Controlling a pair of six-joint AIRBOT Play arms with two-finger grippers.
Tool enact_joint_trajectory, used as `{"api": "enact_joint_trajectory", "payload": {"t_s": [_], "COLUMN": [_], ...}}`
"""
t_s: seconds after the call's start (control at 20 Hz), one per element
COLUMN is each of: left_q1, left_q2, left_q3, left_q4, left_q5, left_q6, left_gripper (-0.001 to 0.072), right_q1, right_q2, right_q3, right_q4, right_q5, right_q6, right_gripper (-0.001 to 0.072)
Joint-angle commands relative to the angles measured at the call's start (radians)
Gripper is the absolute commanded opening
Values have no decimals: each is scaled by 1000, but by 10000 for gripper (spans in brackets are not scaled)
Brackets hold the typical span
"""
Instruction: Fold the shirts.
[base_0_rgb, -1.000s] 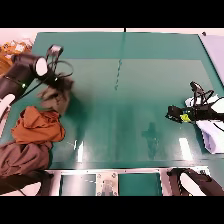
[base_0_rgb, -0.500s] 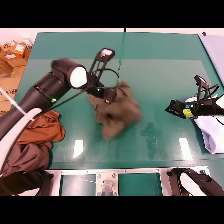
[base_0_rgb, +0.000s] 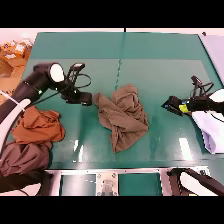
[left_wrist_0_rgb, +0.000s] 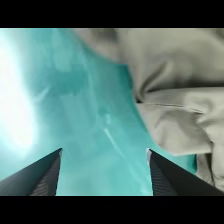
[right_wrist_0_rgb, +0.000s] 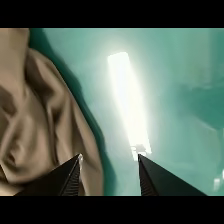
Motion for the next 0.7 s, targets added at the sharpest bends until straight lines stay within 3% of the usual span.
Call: {"api": "enact_joint_trajectory", "payload": {"t_s": [0.0,0.1,0.3,0.5,0.55,0.65], "left_q1": [32,32,32,32,32,32], "left_q2": [-19,-74,-208,-254,-263,-272], "left_q3": [-163,-209,-208,-205,-205,-205], "left_q4": [-195,-353,-677,-737,-754,-772], "left_q5": [247,384,518,600,595,553], "left_q6": [48,123,319,354,355,402], "left_gripper": [602,601,601,600,572,158], "right_q1": [11,47,119,182,200,236], "right_q2": [-183,-301,-488,-629,-658,-708], "right_q3": [73,149,304,439,467,517], "right_q4": [176,222,276,333,342,363], "right_q5": [-52,-52,-54,-55,-55,-57], "right_q6": [-121,-163,-174,-177,-177,-177], "right_gripper": [423,423,424,424,423,420]}}
